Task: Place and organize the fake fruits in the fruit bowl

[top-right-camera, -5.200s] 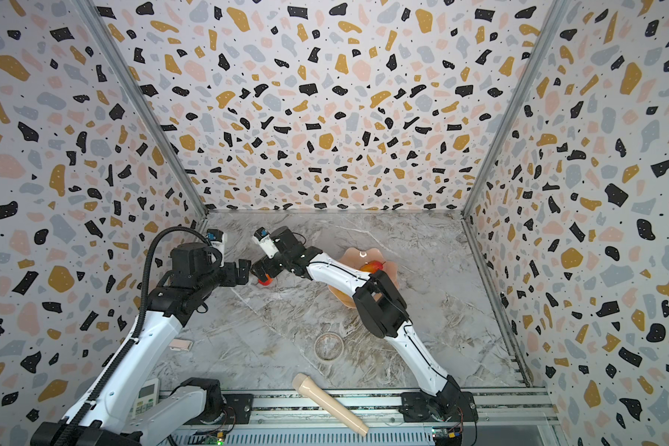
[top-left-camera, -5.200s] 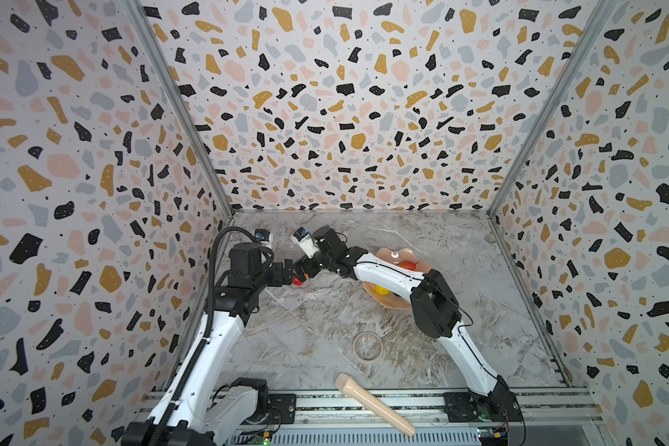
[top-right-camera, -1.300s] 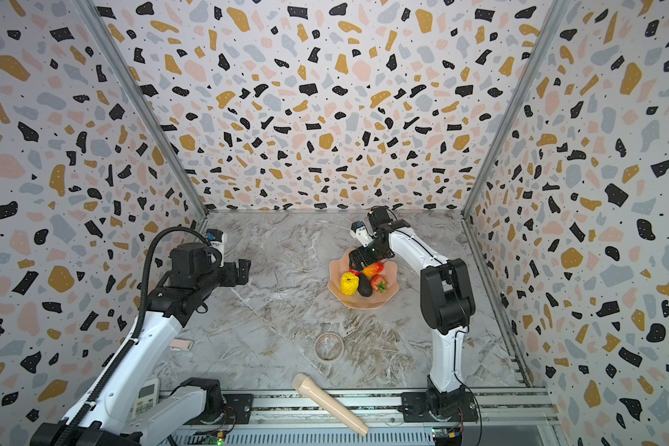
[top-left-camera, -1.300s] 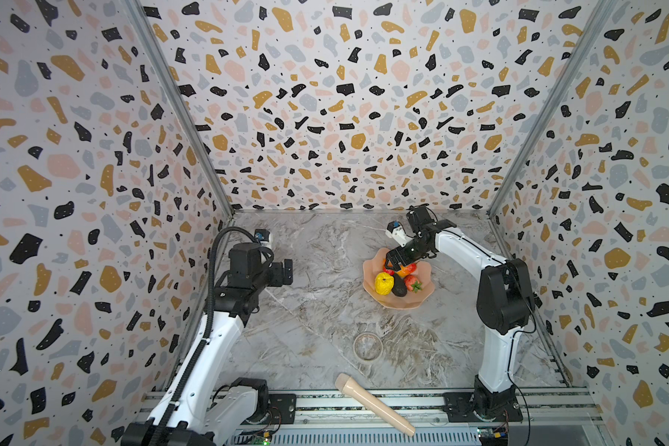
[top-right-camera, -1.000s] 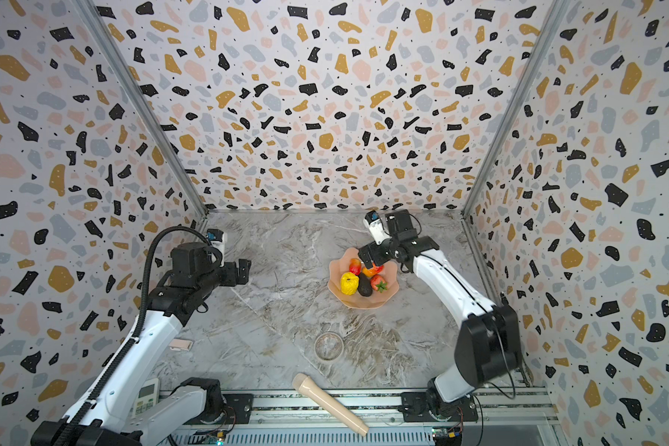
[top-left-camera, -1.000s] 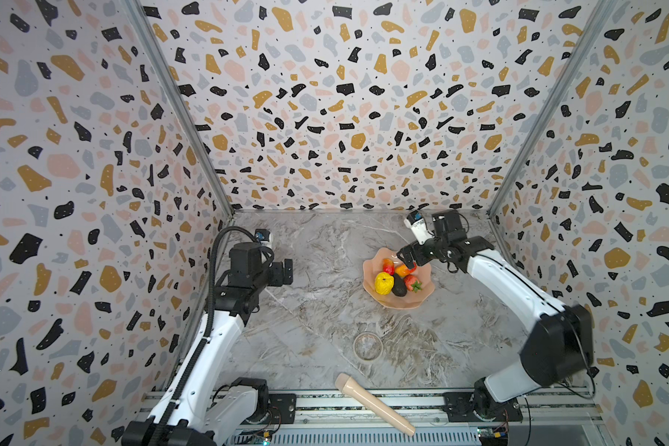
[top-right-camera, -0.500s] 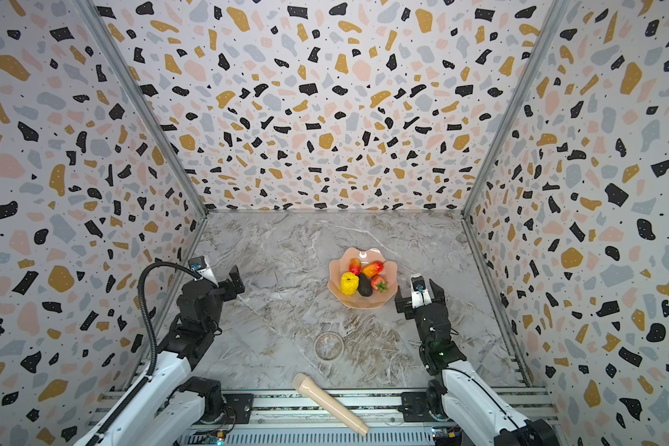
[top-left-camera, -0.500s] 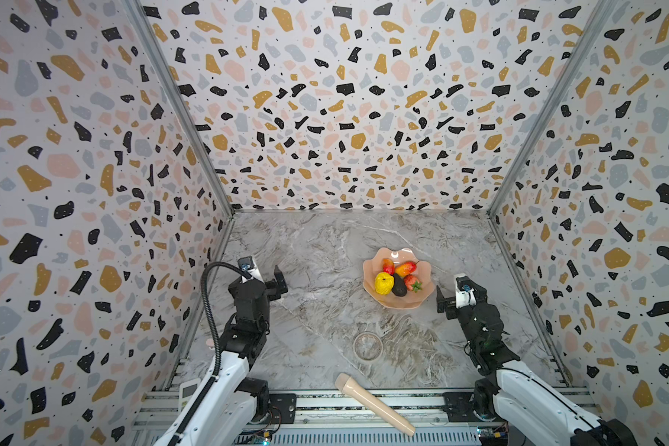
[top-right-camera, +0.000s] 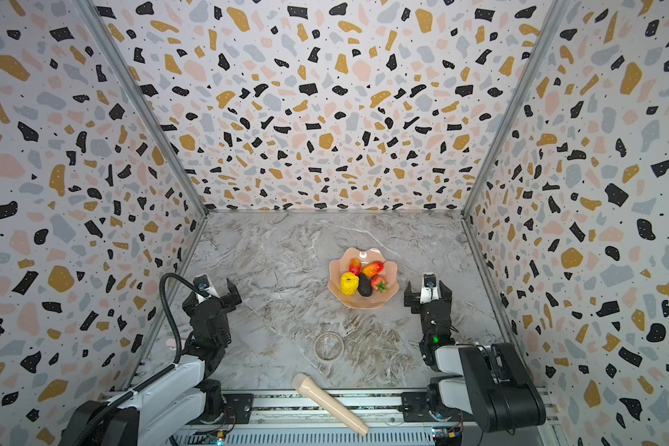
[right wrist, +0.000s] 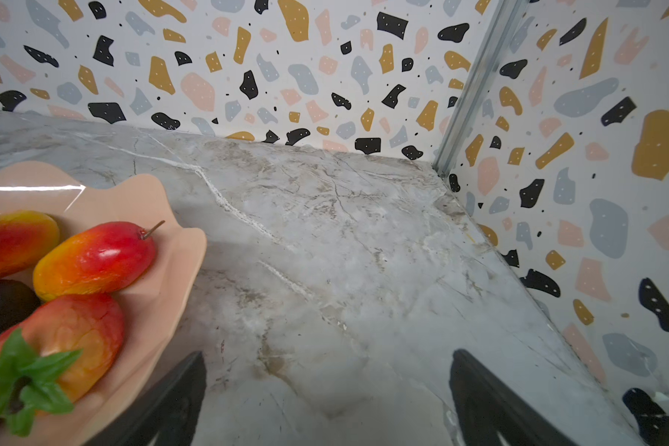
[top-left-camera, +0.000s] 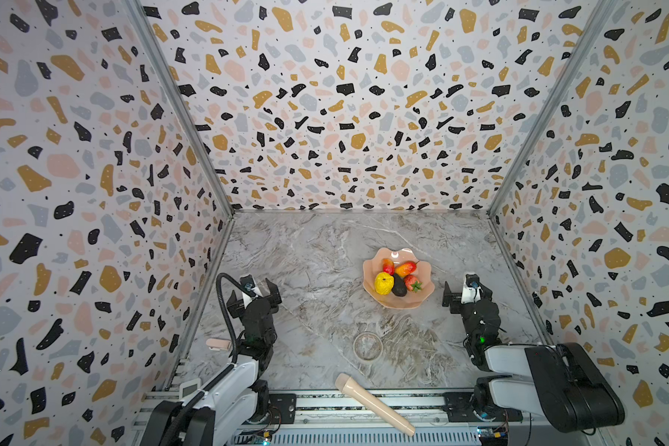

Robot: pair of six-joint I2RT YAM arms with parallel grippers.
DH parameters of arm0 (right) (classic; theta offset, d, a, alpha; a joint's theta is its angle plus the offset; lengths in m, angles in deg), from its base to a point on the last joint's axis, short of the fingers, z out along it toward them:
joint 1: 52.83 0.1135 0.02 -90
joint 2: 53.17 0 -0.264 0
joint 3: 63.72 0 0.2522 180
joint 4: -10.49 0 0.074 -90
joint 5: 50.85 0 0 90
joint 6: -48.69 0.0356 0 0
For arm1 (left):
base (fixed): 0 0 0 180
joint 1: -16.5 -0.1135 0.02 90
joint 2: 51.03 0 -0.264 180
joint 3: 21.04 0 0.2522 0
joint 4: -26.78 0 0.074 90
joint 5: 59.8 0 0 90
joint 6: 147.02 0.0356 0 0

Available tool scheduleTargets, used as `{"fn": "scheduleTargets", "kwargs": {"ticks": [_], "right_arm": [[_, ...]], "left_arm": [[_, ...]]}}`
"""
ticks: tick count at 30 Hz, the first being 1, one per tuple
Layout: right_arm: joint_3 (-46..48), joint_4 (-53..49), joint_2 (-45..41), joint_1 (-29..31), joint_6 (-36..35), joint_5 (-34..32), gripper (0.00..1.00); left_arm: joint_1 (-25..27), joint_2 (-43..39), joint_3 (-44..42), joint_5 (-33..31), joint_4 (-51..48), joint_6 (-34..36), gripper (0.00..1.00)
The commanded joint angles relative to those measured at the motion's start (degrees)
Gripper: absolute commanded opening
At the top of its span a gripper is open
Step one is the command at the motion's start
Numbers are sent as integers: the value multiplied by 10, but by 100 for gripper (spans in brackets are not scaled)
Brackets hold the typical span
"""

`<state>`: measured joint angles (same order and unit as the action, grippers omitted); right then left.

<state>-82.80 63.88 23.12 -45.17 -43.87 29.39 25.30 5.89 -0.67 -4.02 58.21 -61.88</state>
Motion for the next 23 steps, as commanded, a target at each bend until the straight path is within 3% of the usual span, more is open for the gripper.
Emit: {"fn": "scheduleTargets", "kwargs": {"ticks": [1,3,5,7,10,23], "right_arm": [[-28,105,71,-5,10,15,99],[-33,142,106,-3,7,0,99],[-55,54,86,-14,20,17,99],[-63,53,93,-22,26,25,99],[-62,50,91,-23,25,27,99],[-64,47,90,-26,26,33,99]], "left_arm": [[-22,67,-24,25,173,21,100],[-31,96,2,41,151,16,99],[-33,128,40,60,116,19,99],[-35,156,67,69,98,3,100],[-32,245,21,88,273,18,100],[-27,229,21,81,246,14,100]]}}
